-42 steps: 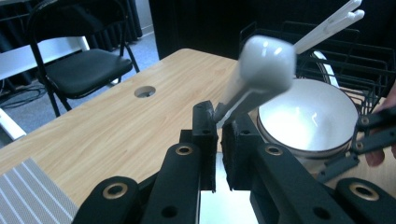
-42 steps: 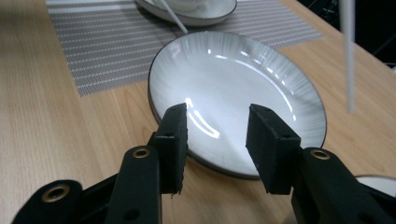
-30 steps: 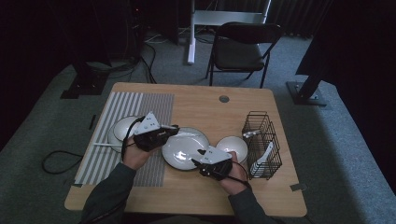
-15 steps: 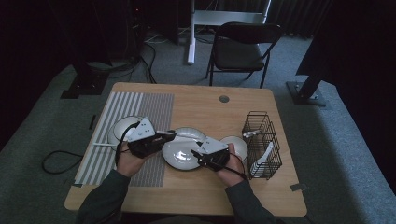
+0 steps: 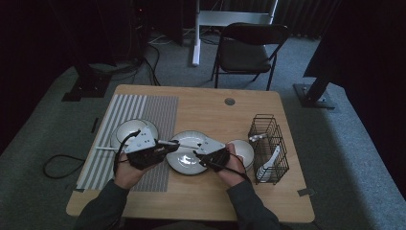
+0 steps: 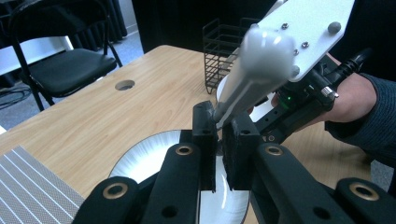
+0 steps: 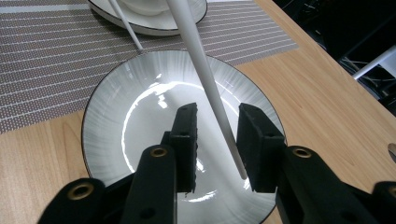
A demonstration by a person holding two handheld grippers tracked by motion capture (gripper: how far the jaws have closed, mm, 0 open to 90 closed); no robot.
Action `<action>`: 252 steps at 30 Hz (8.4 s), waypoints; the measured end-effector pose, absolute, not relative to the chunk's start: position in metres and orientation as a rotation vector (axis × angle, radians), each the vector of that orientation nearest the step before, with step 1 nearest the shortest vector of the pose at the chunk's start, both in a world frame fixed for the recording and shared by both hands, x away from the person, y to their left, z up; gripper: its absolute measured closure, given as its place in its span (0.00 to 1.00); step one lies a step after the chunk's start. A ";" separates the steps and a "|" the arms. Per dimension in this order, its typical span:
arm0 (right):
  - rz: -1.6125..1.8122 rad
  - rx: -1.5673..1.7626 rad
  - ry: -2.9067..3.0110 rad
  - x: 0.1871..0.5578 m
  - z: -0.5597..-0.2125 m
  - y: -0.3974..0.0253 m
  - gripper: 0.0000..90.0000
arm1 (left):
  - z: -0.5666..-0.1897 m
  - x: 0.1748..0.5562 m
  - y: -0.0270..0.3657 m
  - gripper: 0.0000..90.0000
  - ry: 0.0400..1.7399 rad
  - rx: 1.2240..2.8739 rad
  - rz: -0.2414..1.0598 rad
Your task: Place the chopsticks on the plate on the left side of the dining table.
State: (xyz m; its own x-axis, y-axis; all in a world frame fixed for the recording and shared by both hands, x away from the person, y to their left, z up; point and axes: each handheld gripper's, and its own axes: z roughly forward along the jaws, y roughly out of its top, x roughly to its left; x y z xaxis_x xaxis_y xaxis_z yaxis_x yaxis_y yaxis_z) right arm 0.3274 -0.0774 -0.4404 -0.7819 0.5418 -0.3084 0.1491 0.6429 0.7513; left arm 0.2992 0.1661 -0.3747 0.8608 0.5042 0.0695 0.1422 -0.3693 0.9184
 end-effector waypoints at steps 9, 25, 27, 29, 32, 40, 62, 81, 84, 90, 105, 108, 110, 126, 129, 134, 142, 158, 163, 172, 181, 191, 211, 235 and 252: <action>0.994 0.531 2.351 0.331 -0.443 -0.077 0.82 | -0.373 0.301 0.164 0.94 0.472 1.932 0.414; 0.994 0.495 2.343 0.328 -0.446 -0.075 0.91 | -0.372 0.308 0.161 0.94 0.476 1.911 0.406; 0.994 0.489 2.344 0.328 -0.446 -0.075 0.92 | -0.372 0.309 0.161 0.94 0.477 1.908 0.406; 0.993 0.484 2.346 0.327 -0.446 -0.074 0.93 | -0.372 0.309 0.161 0.94 0.480 1.904 0.404; 0.988 0.470 2.347 0.327 -0.446 -0.074 0.93 | -0.372 0.310 0.160 0.94 0.481 1.902 0.408; 0.986 0.448 2.335 0.325 -0.447 -0.072 0.95 | -0.371 0.308 0.159 0.93 0.475 1.906 0.429; 1.005 0.443 2.307 0.322 -0.444 -0.074 0.96 | -0.380 0.308 0.160 0.88 0.499 1.922 0.457; 0.967 0.506 2.299 0.327 -0.445 -0.065 0.97 | -0.393 0.303 0.161 0.91 0.523 1.926 0.485; 0.972 0.504 2.312 0.327 -0.447 -0.064 0.97 | -0.396 0.302 0.162 0.91 0.533 1.933 0.496; 0.969 0.462 2.326 0.324 -0.446 -0.058 0.97 | -0.402 0.302 0.169 0.90 0.573 1.929 0.530; 0.993 0.402 2.338 0.321 -0.443 -0.042 0.97 | -0.414 0.305 0.196 0.88 0.708 1.891 0.590; 0.996 0.387 2.340 0.320 -0.442 -0.040 0.97 | -0.413 0.306 0.197 0.88 0.710 1.874 0.576; 1.002 0.380 2.340 0.320 -0.442 -0.039 0.97 | -0.412 0.307 0.195 0.88 0.709 1.870 0.573; 1.010 0.374 2.329 0.321 -0.437 -0.033 0.97 | -0.412 0.304 0.200 0.87 0.731 1.860 0.585; 1.003 0.370 2.329 0.324 -0.435 -0.027 0.97 | -0.414 0.301 0.206 0.87 0.747 1.855 0.594; 0.989 0.368 2.346 0.329 -0.435 -0.016 0.97 | -0.416 0.297 0.216 0.87 0.770 1.842 0.609; 0.989 0.354 2.375 0.336 -0.438 -0.003 0.97 | -0.418 0.295 0.223 0.87 0.791 1.836 0.621; 1.009 0.325 2.416 0.346 -0.442 0.013 0.97 | -0.423 0.293 0.232 0.87 0.826 1.829 0.656; 1.002 0.300 2.430 0.348 -0.440 0.021 0.97 | -0.424 0.291 0.238 0.87 0.847 1.815 0.665; 1.007 0.266 2.463 0.353 -0.446 0.035 0.97 | -0.423 0.290 0.243 0.87 0.854 1.803 0.678; 1.001 0.203 2.494 0.355 -0.451 0.052 0.97 | -0.422 0.292 0.249 0.87 0.871 1.790 0.708; 0.991 0.158 2.513 0.356 -0.458 0.061 0.97 | -0.430 0.295 0.257 0.87 0.917 1.790 0.750; 0.938 0.123 2.542 0.358 -0.467 0.073 0.97 | -0.442 0.303 0.274 0.87 0.997 1.786 0.788; 0.864 0.125 2.586 0.368 -0.486 0.088 0.96 | -0.462 0.305 0.283 0.86 1.060 1.801 0.782; 0.798 0.097 2.588 0.369 -0.489 0.096 0.96 | -0.477 0.307 0.290 0.86 1.100 1.809 0.779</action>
State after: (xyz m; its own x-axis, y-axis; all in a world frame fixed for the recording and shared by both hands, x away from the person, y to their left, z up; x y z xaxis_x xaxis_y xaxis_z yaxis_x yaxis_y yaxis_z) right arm 0.3685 0.0958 -0.4890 -0.9056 0.1885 -0.3799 -0.0582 0.8321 0.5516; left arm 0.3074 0.2900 -0.4772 0.4170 0.9058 0.0743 0.3712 -0.2444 0.8958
